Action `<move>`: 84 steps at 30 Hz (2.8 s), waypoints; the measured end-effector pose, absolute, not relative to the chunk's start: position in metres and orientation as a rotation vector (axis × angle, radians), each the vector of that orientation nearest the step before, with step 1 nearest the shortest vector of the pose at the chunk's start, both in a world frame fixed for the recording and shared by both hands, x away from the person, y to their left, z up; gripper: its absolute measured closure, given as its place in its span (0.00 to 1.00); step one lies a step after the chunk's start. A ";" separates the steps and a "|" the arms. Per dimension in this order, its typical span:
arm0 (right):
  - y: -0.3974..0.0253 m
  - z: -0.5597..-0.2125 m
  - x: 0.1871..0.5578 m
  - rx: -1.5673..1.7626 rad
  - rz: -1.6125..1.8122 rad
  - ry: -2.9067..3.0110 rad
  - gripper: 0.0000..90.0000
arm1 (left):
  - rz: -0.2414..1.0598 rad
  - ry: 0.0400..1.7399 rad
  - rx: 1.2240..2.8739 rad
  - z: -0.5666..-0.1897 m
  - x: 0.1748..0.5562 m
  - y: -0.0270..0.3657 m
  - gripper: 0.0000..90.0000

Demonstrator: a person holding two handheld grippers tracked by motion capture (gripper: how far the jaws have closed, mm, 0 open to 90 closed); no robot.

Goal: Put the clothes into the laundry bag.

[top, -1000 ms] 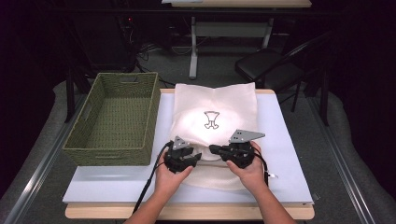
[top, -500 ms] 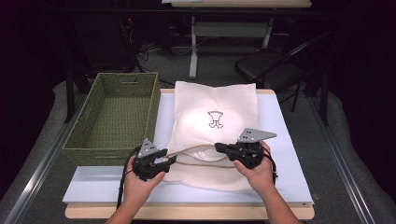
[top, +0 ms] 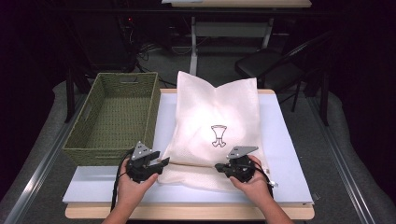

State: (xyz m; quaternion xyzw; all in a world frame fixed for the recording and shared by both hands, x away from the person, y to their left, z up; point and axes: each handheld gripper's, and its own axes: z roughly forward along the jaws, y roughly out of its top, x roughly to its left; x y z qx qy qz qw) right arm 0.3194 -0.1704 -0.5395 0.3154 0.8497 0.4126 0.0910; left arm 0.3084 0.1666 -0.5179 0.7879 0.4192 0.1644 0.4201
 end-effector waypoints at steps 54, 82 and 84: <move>-0.169 -0.541 0.311 0.939 1.230 2.516 1.00 | 0.411 1.056 2.023 -0.535 0.304 0.173 0.56; -0.182 -0.510 0.303 0.854 1.354 2.318 0.78 | 0.404 1.042 2.014 -0.533 0.301 0.170 0.56; -0.180 -0.512 0.304 0.835 1.330 2.326 0.76 | 0.405 1.046 2.012 -0.533 0.302 0.170 0.56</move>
